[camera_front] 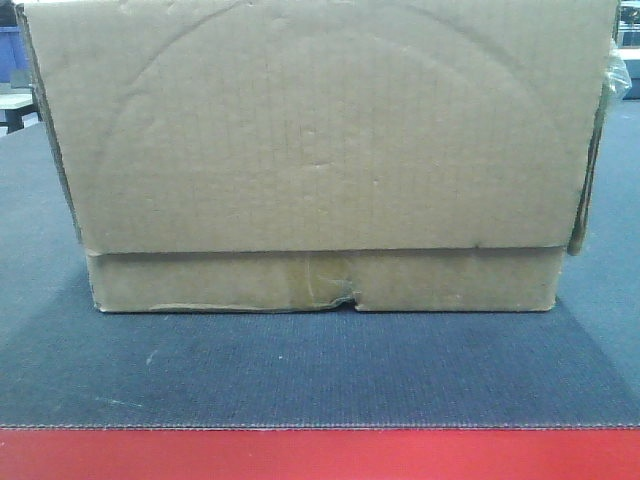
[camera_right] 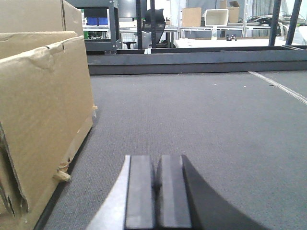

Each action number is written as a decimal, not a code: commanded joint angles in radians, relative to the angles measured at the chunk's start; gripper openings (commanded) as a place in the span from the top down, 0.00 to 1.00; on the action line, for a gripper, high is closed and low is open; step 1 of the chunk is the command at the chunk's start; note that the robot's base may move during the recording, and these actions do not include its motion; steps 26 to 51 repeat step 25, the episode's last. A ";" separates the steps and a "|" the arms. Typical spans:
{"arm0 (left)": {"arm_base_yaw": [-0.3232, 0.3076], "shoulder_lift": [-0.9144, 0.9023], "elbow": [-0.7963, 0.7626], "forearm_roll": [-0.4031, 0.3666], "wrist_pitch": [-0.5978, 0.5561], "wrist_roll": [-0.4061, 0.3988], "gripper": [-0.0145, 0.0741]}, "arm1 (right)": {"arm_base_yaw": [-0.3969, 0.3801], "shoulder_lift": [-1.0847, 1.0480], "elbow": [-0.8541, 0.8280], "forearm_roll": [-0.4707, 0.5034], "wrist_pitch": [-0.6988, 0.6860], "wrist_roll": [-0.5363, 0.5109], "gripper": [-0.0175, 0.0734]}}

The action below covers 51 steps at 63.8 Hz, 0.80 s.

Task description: Grab carton from right shelf to conveyor

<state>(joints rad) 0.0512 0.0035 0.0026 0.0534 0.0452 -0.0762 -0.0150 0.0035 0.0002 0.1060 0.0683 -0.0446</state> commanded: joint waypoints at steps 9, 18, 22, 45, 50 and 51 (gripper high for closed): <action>0.002 -0.004 -0.003 -0.005 -0.018 0.004 0.82 | 0.004 -0.003 0.000 0.002 -0.024 -0.011 0.89; 0.002 -0.004 -0.003 -0.005 -0.018 0.004 0.82 | 0.004 -0.003 0.000 0.002 -0.024 -0.011 0.89; 0.002 -0.004 -0.003 -0.005 -0.018 0.004 0.82 | 0.004 -0.003 0.000 0.002 -0.024 -0.011 0.89; 0.002 -0.004 -0.003 -0.005 -0.018 0.004 0.82 | 0.004 -0.003 0.000 0.002 -0.024 -0.011 0.89; 0.002 -0.004 -0.003 -0.005 -0.018 0.004 0.82 | 0.004 -0.003 0.000 0.002 -0.024 -0.011 0.89; 0.002 -0.004 -0.003 -0.005 -0.018 0.004 0.82 | 0.004 -0.003 0.000 0.002 -0.024 -0.011 0.89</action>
